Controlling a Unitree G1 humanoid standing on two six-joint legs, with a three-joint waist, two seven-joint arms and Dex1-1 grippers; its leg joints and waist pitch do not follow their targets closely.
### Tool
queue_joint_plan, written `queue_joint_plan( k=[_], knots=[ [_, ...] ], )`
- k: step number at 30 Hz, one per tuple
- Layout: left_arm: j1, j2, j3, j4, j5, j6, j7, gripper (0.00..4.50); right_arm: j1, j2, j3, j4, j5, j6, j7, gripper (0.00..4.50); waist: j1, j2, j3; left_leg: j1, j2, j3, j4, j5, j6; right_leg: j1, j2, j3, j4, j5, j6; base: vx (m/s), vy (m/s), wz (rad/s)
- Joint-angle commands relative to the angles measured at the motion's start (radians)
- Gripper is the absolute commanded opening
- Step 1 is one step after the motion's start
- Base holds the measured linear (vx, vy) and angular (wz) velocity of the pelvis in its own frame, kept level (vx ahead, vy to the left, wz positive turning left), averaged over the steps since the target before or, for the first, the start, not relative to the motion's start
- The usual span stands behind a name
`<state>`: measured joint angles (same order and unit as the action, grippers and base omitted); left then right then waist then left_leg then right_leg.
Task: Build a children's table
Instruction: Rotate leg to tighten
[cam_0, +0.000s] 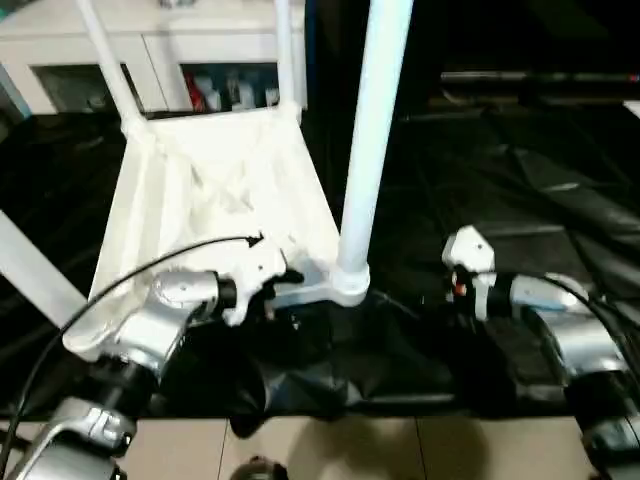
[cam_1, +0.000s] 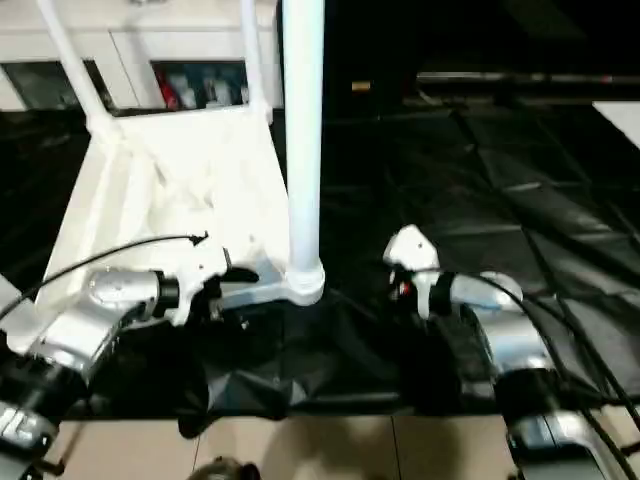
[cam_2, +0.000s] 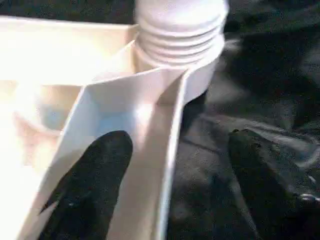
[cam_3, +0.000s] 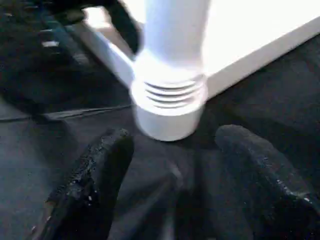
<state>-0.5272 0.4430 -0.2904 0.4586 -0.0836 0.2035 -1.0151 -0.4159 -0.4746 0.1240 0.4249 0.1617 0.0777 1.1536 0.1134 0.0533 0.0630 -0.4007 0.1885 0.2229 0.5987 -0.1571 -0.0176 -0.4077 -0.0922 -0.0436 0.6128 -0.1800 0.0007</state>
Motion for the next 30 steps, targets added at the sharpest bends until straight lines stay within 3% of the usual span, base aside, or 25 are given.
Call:
queue_joint_plan(
  k=[1, 7, 19, 21, 25, 26, 29, 30],
  knots=[
    [-0.025, 0.004, 0.005, 0.020, 0.004, 0.015, 0.001, 3.33, 0.011, -0.013, 0.007, -0.044, 0.015, 0.026, 0.024, 3.23, 0.003, -0.011, -0.075, 0.036, 0.045, -0.037, -0.078, -0.331, -0.001, 0.030, -0.053, 0.032, -0.078, -0.280, -0.202, 0.000, 0.000, 0.00],
    [-0.092, -0.018, -0.007, 0.131, 0.036, -0.032, -0.030, 2.84, 0.032, -0.033, 0.019, -0.111, 0.027, 0.082, 0.036, 3.23, 0.006, -0.008, -0.078, 0.033, 0.044, -0.037, -0.073, -0.287, 0.012, 0.034, -0.056, 0.031, -0.076, -0.244, -0.210, 0.000, 0.000, 0.00],
    [-0.143, -0.014, -0.023, 0.228, 0.043, -0.037, -0.111, 1.96, 0.055, -0.059, 0.021, -0.174, 0.034, 0.145, 0.047, 3.23, 0.005, 0.001, -0.078, 0.033, 0.043, -0.039, -0.073, -0.313, 0.002, 0.037, -0.057, 0.028, -0.076, -0.232, -0.230, 0.000, 0.000, 0.00],
    [-0.149, -0.012, -0.016, 0.253, 0.049, -0.045, -0.121, 1.62, 0.054, -0.063, 0.024, -0.182, 0.040, 0.155, 0.047, 3.23, 0.004, -0.003, -0.078, 0.035, 0.043, -0.038, -0.073, -0.313, 0.001, 0.037, -0.056, 0.028, -0.077, -0.240, -0.227, 0.000, 0.000, 0.00],
    [-0.151, -0.010, -0.013, 0.261, 0.049, -0.050, -0.125, 1.39, 0.054, -0.064, 0.026, -0.185, 0.041, 0.159, 0.047, 3.23, 0.005, -0.002, -0.079, 0.035, 0.045, -0.039, -0.073, -0.312, 0.001, 0.037, -0.057, 0.029, -0.075, -0.232, -0.230, 0.000, 0.000, 0.00],
    [-0.148, -0.010, -0.007, 0.264, 0.041, -0.053, -0.131, 1.16, 0.052, -0.064, 0.028, -0.186, 0.039, 0.160, 0.047, 3.23, 0.005, -0.007, -0.079, 0.035, 0.045, -0.038, -0.072, -0.302, 0.004, 0.037, -0.058, 0.029, -0.074, -0.223, -0.233, 0.000, 0.000, 0.00],
    [-0.142, -0.011, -0.002, 0.270, 0.040, -0.061, -0.135, 1.05, 0.047, -0.066, 0.032, -0.183, 0.032, 0.158, 0.051, 3.23, 0.005, -0.011, -0.079, 0.032, 0.045, -0.037, -0.072, -0.286, 0.012, 0.038, -0.059, 0.029, -0.074, -0.223, -0.232, 0.000, 0.000, 0.00],
    [-0.142, -0.011, -0.002, 0.270, 0.040, -0.061, -0.135, 0.93, 0.047, -0.066, 0.032, -0.183, 0.032, 0.158, 0.051, 3.23, 0.006, -0.010, -0.079, 0.033, 0.045, -0.037, -0.071, -0.286, 0.013, 0.037, -0.059, 0.029, -0.074, -0.227, -0.231, 0.000, 0.000, 0.00]
  ],
)
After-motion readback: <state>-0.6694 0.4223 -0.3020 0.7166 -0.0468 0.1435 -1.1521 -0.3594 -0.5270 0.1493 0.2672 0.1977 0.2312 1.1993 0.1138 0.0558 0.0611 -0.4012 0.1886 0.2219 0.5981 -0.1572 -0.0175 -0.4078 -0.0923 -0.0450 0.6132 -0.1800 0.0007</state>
